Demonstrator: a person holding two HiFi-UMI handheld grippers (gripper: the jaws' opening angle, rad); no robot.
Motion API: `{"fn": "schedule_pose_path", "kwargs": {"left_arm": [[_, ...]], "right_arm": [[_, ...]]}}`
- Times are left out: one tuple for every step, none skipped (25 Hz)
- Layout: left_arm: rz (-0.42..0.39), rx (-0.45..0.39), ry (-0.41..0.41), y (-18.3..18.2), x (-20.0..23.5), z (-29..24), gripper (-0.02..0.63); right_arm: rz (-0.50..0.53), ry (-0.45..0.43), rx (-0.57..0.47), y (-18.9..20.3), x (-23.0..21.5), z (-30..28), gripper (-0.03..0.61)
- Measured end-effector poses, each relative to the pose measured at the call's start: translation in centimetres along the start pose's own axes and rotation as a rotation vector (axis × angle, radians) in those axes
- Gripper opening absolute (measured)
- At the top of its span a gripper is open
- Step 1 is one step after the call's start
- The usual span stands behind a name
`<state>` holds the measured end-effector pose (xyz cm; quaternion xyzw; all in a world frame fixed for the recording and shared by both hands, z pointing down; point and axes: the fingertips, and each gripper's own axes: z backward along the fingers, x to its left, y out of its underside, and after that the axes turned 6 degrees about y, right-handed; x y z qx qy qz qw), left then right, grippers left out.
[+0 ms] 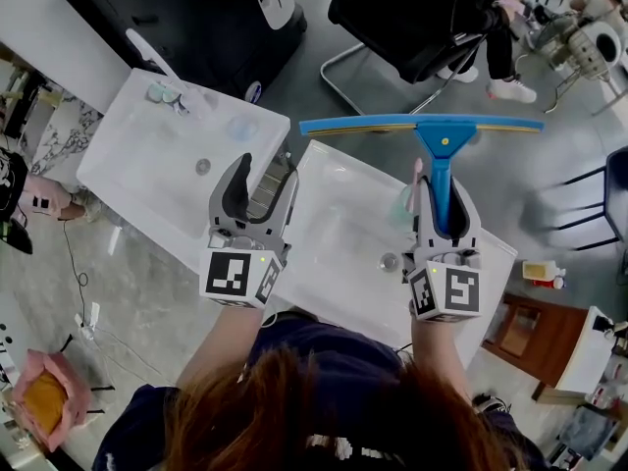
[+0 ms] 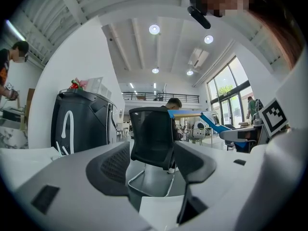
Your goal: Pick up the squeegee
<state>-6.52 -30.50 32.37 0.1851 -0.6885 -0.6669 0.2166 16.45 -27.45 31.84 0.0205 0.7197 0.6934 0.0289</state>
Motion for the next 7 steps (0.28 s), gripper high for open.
{"fn": "schedule_pose_path", "kwargs": {"left_arm": [[-0.001, 0.000, 0.001, -0.10, -0.06, 0.00, 0.276], [-0.002, 0.001, 0.003, -0.19, -0.12, 0.00, 0.276], [-0.002, 0.001, 0.005, -0.24, -0.17, 0.00, 0.276], [-0.002, 0.002, 0.006, -0.26, -0.22, -0.02, 0.276], [-0.001, 0.002, 0.008, -0.27, -0.25, -0.04, 0.276], [0.000, 0.002, 0.009, -0.27, -0.28, -0.07, 0.276], [0.001, 0.003, 0.011, -0.27, -0.31, -0.10, 0.276]], "right_arm": [[0.000, 0.001, -0.005, -0.22, 0.05, 0.09, 0.156], [0.001, 0.001, -0.009, -0.40, 0.08, 0.16, 0.156], [0.002, 0.002, -0.012, -0.55, 0.10, 0.21, 0.156], [0.003, 0.003, -0.015, -0.68, 0.12, 0.25, 0.156], [0.005, 0.004, -0.018, -0.79, 0.13, 0.29, 0.156], [0.006, 0.005, -0.021, -0.88, 0.14, 0.32, 0.156], [0.008, 0.005, -0.023, -0.97, 0.14, 0.36, 0.157]]}}
